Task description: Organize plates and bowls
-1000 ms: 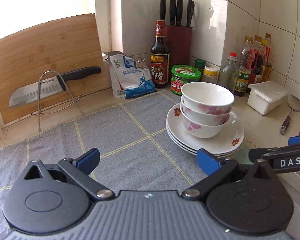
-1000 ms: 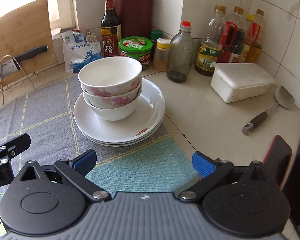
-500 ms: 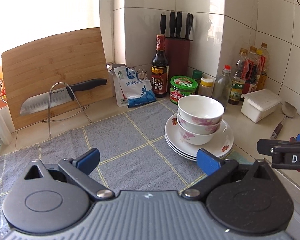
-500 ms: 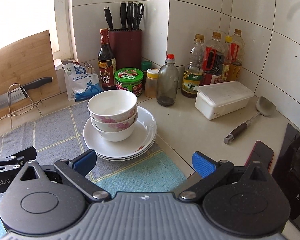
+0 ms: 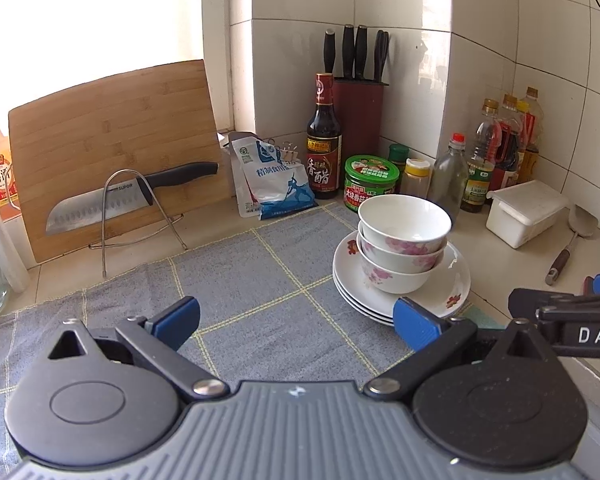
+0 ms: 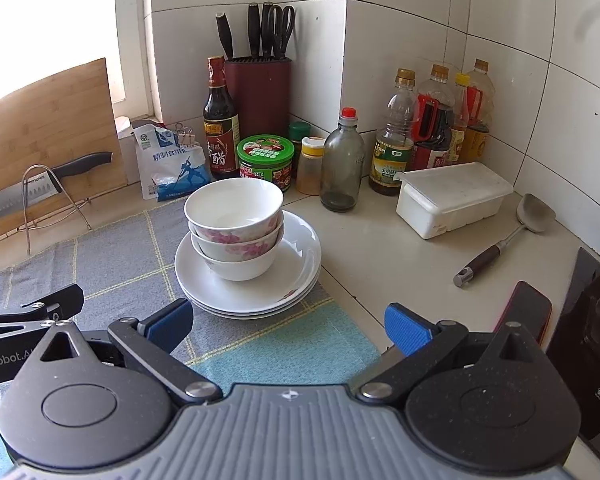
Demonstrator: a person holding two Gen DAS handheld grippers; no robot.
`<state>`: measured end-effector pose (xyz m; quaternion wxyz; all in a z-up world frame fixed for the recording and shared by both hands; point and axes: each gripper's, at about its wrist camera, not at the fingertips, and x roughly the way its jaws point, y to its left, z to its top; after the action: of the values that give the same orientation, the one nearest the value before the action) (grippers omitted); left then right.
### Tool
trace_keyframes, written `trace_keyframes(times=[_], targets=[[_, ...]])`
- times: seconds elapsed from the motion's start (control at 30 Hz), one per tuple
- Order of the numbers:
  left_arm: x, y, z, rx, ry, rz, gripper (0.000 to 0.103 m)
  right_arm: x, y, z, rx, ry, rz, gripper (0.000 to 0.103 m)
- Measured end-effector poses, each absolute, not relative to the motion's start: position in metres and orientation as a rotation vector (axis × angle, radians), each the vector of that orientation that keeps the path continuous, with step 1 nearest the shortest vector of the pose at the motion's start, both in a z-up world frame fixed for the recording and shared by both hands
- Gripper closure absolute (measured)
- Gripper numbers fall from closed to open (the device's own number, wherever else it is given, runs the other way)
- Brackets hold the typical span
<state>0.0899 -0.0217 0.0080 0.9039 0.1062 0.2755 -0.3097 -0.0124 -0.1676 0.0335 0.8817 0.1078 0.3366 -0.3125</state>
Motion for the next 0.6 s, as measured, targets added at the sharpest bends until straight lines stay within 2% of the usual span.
trace_keyframes(times=[0.6], targets=[[0.0883, -0.0234, 0.0114, 0.213, 0.564, -0.634, 0.001, -0.0118, -0.1675, 0.0354, 0.218, 0.692, -0.637, 0.000]])
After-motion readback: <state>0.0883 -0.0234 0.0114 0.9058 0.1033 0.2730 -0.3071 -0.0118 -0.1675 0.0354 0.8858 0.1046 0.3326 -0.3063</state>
